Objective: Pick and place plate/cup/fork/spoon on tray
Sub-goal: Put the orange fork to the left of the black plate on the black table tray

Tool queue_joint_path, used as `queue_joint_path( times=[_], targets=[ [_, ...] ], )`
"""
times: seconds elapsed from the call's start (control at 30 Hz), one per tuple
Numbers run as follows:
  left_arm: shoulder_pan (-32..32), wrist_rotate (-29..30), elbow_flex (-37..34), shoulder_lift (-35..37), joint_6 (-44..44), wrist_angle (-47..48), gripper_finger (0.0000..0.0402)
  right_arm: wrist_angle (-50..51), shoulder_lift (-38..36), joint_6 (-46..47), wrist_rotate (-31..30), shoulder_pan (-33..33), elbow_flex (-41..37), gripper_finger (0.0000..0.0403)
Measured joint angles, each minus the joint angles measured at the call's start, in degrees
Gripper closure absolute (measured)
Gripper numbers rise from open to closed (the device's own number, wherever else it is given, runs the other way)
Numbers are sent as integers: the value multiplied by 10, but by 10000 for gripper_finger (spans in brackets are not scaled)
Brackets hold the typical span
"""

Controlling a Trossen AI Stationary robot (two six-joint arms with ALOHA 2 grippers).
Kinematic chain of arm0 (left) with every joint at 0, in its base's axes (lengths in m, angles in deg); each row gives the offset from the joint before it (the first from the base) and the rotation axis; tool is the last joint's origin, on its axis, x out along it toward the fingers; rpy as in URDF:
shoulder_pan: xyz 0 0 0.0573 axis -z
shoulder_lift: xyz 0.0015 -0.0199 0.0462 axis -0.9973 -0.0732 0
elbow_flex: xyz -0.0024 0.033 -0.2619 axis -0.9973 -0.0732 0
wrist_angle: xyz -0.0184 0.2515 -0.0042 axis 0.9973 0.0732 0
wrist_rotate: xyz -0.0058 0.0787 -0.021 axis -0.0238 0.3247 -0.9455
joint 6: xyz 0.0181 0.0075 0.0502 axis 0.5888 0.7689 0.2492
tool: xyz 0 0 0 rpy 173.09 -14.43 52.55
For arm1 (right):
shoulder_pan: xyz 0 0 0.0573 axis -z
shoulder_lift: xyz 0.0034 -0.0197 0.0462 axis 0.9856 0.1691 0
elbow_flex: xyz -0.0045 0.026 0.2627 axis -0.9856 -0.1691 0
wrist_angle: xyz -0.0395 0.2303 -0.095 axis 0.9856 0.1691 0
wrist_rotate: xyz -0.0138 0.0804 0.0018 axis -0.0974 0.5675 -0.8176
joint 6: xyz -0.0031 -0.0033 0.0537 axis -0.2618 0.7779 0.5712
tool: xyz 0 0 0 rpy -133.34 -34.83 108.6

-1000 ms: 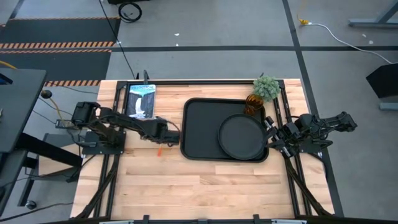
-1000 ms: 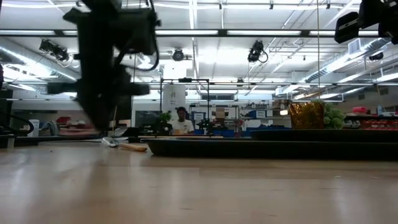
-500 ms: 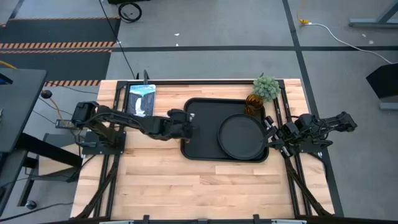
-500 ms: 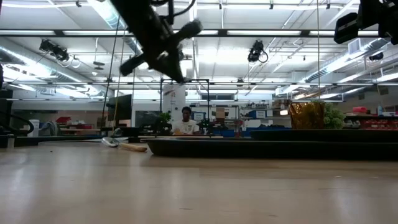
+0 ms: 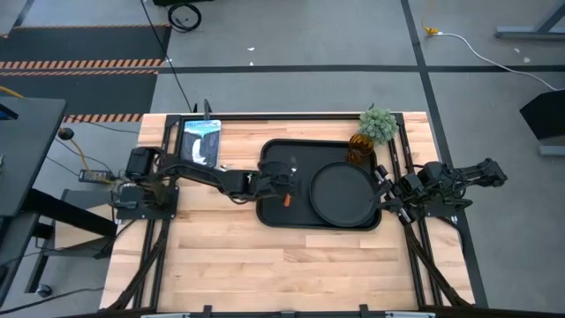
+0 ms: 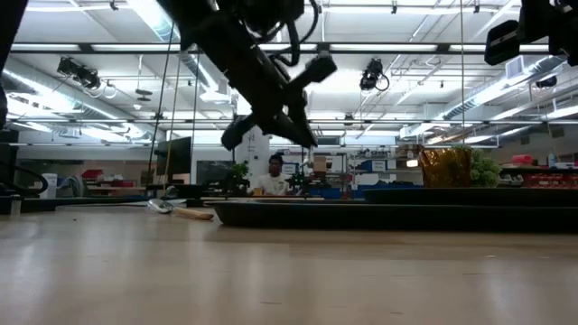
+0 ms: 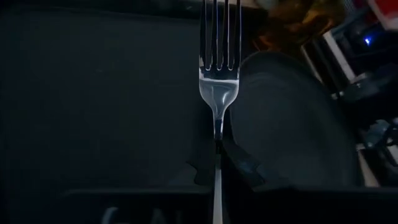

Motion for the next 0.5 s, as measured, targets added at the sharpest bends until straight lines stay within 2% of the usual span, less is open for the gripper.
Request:
queue_joint_path(
  times=[0.1,0.23,0.5],
  targets=[
    [-5,-6,24,-22,9,21,388,-1,0,0,0,0,0,315],
    [-7,-6,89,-57,44,65,388,-4,2,0,-1,0,0,315],
    [-8,-9,228,-155,76,210,388,-4,2,11,2,0,0,315]
  ],
)
